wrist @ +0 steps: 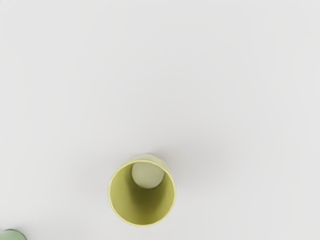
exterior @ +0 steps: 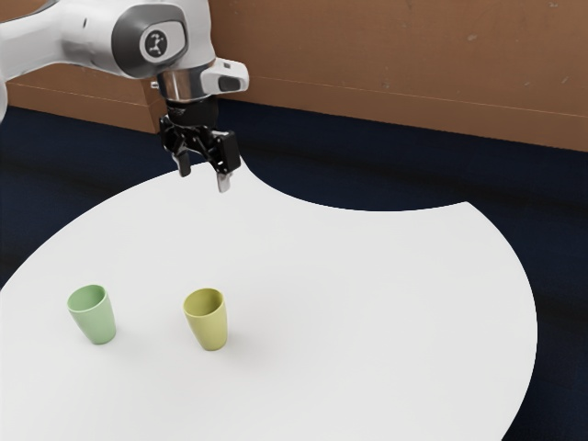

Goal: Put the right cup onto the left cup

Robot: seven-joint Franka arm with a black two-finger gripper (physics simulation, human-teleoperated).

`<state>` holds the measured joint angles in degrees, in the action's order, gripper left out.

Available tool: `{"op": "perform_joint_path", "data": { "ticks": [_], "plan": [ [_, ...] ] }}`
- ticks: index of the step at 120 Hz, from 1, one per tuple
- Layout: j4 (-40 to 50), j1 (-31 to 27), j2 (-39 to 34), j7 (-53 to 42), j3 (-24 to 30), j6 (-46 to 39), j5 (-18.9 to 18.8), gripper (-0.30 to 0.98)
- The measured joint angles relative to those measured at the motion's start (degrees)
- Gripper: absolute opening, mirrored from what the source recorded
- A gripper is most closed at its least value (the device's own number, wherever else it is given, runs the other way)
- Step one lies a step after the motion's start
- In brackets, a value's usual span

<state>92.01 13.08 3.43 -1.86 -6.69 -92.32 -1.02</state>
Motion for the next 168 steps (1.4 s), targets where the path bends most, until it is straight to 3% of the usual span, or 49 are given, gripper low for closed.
{"op": "perform_joint_path", "data": {
  "ticks": [43, 68, 109, 168],
  "plan": [
    [4.96, -0.86, -0.08, -0.34, -0.08, -3.47, 0.78, 0.69],
    [11.11, -1.46, 0.55, -0.04, -0.16, -7.04, 3.75, 0.68],
    [22.13, -1.95, 1.84, 1.65, -0.17, -17.10, 7.33, 0.57],
    [27.55, -1.89, 5.17, 3.57, -0.03, -28.42, 7.99, 0.46]
  ]
}}
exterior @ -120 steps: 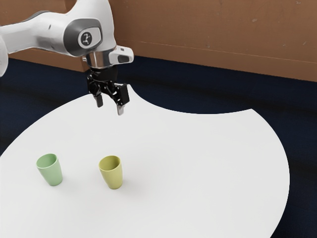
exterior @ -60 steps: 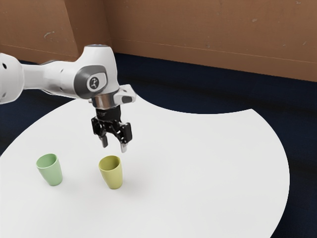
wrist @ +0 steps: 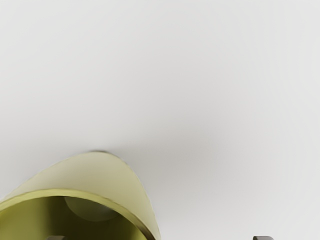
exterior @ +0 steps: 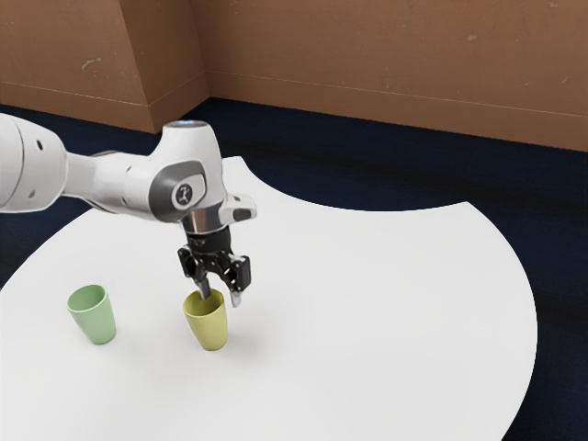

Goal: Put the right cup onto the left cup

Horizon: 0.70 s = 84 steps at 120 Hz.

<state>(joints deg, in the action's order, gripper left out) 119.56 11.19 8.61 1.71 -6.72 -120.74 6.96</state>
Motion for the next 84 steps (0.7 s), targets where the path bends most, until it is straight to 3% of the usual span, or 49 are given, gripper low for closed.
{"op": "perform_joint_path", "data": {
  "ticks": [31, 84],
  "plan": [
    [0.72, -0.02, 0.75, 1.19, 0.04, -2.23, 0.05, 0.37],
    [2.24, -0.11, 0.58, 2.79, 0.04, -4.13, 0.64, 0.00]
  ]
}}
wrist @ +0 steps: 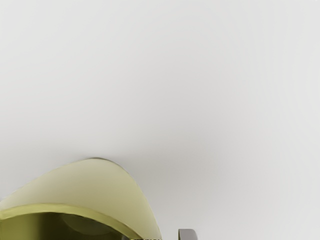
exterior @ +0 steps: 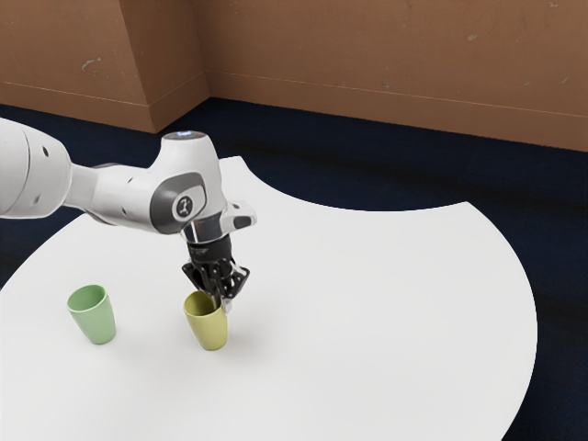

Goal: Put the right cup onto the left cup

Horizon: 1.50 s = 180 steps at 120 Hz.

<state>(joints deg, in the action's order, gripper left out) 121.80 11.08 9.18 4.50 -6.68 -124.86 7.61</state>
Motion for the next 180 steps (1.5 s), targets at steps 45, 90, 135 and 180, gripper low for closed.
{"op": "perform_joint_path", "data": {
  "ticks": [45, 90, 135, 180],
  "plan": [
    [0.28, 0.02, -2.02, 1.39, -0.11, -0.60, -0.22, -0.09],
    [2.29, -4.62, -12.42, 3.76, 1.85, 4.18, -6.81, -0.10],
    [2.82, -19.62, -20.58, 6.39, 12.14, 11.68, -11.65, -0.10],
    [4.03, -30.68, -22.70, 7.63, 17.39, 15.64, -11.93, -0.10]
  ]
}}
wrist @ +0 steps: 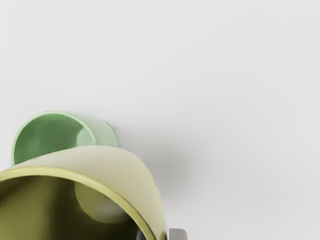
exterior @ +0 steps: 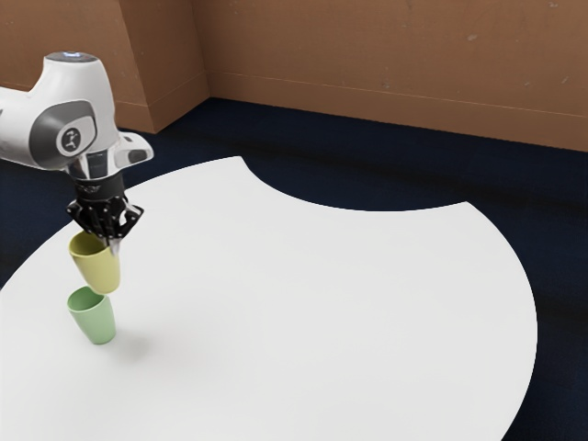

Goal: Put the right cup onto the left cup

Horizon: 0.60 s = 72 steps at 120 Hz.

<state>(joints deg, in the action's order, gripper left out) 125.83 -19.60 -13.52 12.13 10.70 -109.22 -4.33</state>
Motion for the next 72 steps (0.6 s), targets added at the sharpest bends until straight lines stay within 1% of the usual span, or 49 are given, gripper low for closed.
{"op": "perform_joint_path", "data": {
  "ticks": [46, 72],
  "plan": [
    [-0.61, 1.17, 2.45, 0.31, -4.97, -0.35, -2.58, -0.10],
    [-0.71, 1.82, 4.06, 0.26, -7.04, -1.22, -3.19, -0.10]
  ]
}}
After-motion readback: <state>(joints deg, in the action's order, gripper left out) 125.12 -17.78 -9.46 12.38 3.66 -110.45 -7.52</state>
